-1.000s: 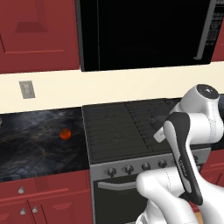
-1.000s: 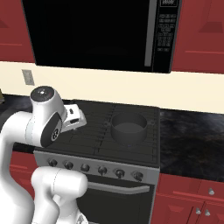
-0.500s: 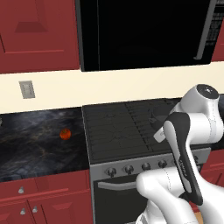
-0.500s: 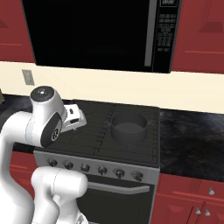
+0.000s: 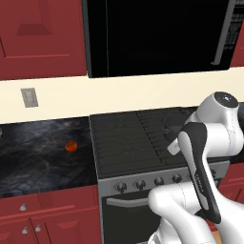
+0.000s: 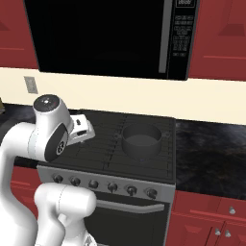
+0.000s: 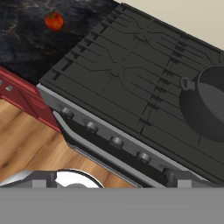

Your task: Turn on the burner for the pot on the stove. Wait thirty seconds for the pot to heat up. Then add the tomato to the pot.

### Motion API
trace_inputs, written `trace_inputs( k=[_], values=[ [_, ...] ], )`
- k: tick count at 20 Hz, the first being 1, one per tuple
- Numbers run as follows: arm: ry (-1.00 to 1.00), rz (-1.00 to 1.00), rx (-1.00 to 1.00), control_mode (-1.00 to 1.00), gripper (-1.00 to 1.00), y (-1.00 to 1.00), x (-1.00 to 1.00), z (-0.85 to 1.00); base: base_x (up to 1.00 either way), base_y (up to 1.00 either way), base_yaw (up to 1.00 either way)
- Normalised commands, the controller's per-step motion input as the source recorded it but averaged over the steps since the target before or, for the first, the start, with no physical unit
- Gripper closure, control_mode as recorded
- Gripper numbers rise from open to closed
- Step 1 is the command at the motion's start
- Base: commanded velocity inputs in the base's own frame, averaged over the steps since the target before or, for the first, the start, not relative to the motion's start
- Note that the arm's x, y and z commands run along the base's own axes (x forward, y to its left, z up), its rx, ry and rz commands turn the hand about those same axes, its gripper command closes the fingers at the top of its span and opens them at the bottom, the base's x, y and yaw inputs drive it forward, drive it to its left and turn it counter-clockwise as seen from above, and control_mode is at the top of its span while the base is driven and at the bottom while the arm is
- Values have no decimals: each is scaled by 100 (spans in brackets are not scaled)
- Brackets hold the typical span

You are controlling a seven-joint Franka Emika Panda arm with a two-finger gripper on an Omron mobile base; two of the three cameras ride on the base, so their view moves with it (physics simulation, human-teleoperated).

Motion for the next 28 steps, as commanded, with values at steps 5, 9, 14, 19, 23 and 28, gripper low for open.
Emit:
trace_inputs(
  k=[5,9,14,19,23,28],
  values=[
    [0,0,0,-100,-100,0,0,0,0,0,0],
    [0,0,0,-100,-100,0,0,0,0,0,0],
    [0,0,0,-100,-100,0,0,0,0,0,0],
    [0,0,0,-100,-100,0,0,0,0,0,0],
    [0,0,0,-100,-100,0,0,0,0,0,0],
    [0,0,0,-100,-100,0,0,0,0,0,0]
  ],
)
